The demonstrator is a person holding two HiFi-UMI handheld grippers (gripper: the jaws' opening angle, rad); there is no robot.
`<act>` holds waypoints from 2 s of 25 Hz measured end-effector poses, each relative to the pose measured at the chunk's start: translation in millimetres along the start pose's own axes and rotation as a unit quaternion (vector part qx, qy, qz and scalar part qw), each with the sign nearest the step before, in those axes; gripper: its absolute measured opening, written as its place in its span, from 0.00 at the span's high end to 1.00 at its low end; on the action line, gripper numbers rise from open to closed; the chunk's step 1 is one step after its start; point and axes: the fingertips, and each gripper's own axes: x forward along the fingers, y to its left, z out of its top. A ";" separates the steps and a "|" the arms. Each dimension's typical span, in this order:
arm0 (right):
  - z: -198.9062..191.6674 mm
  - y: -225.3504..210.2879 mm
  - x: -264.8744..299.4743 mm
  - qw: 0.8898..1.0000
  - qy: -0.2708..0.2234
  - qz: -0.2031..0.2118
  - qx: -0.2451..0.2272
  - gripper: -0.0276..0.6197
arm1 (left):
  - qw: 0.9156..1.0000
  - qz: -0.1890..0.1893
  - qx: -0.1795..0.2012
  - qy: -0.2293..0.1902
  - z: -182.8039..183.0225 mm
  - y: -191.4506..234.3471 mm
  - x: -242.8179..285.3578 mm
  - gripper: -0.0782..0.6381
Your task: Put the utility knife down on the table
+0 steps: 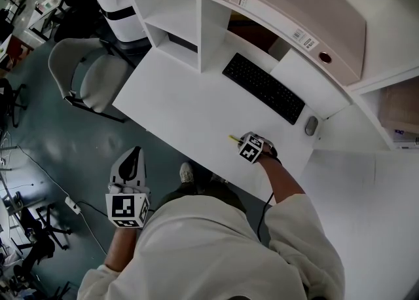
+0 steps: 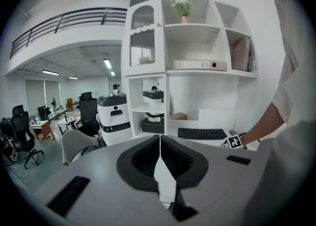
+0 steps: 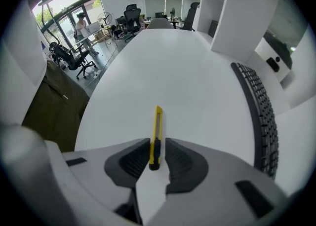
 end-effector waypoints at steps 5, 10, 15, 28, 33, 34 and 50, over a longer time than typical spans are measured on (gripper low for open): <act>4.9 0.8 -2.4 1.000 -0.004 0.004 -0.003 0.79 | 1.000 0.000 -0.002 -0.003 0.5 2.7 0.7 0.88; 8.1 1.3 -9.4 1.000 -0.006 0.001 -0.008 0.79 | 1.000 -0.004 -0.003 -0.007 2.4 4.8 1.8 0.88; 9.7 0.2 -23.2 1.000 -0.015 -0.006 -0.009 0.79 | 1.000 -0.012 -0.006 -0.011 2.7 4.0 6.5 0.88; 17.4 5.9 -83.4 0.996 -0.076 -0.039 0.029 0.80 | 0.998 -0.054 -0.006 -0.028 13.4 -13.4 27.4 0.88; 21.1 9.0 -115.7 0.990 -0.115 -0.064 0.054 0.80 | 0.997 -0.071 -0.002 -0.035 19.0 -22.3 35.8 0.88; 21.7 9.1 -123.4 0.988 -0.125 -0.070 0.060 0.80 | 0.997 -0.075 -0.001 -0.036 20.2 -24.4 37.5 0.88; 17.3 18.2 -271.3 0.908 -0.311 -0.195 0.204 0.85 | 0.990 -0.131 0.017 -0.052 39.3 -68.5 57.1 0.88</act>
